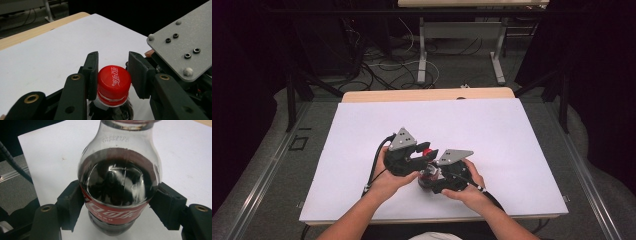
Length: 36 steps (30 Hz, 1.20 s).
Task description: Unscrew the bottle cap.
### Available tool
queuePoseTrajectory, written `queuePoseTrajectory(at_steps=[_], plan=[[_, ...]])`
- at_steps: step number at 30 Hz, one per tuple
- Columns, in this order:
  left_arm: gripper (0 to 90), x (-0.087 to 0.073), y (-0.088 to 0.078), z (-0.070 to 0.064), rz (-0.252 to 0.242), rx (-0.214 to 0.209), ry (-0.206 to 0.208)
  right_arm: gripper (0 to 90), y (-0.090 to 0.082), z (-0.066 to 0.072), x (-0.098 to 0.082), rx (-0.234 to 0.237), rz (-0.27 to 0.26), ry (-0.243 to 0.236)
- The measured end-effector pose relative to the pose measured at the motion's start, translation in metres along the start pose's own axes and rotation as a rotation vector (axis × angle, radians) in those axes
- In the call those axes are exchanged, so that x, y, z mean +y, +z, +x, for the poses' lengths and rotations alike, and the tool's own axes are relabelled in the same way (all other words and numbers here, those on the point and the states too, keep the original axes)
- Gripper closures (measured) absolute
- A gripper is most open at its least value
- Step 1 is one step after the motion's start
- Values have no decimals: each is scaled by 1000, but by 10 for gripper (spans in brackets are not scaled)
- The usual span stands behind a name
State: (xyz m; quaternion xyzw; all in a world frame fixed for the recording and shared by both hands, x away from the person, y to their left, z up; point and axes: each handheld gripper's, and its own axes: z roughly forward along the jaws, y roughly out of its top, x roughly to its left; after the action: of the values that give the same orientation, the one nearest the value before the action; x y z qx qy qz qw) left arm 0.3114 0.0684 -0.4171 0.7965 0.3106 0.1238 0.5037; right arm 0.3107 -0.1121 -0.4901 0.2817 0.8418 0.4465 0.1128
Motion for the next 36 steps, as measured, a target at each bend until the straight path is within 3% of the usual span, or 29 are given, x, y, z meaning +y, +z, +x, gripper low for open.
queuePoseTrajectory(at_steps=[9,16,24,36], plan=[[621,6,-4,2,-7,0,-19,305,2,-3,-2,-2,23,0],[621,7,-9,12,-7,11,-39,304,0,-5,-3,-36,-3,22],[621,-2,-15,31,-9,74,-85,304,-5,-13,-3,-73,-18,28],[621,-28,-21,61,23,159,-174,302,-10,-24,-5,-119,-38,42]])
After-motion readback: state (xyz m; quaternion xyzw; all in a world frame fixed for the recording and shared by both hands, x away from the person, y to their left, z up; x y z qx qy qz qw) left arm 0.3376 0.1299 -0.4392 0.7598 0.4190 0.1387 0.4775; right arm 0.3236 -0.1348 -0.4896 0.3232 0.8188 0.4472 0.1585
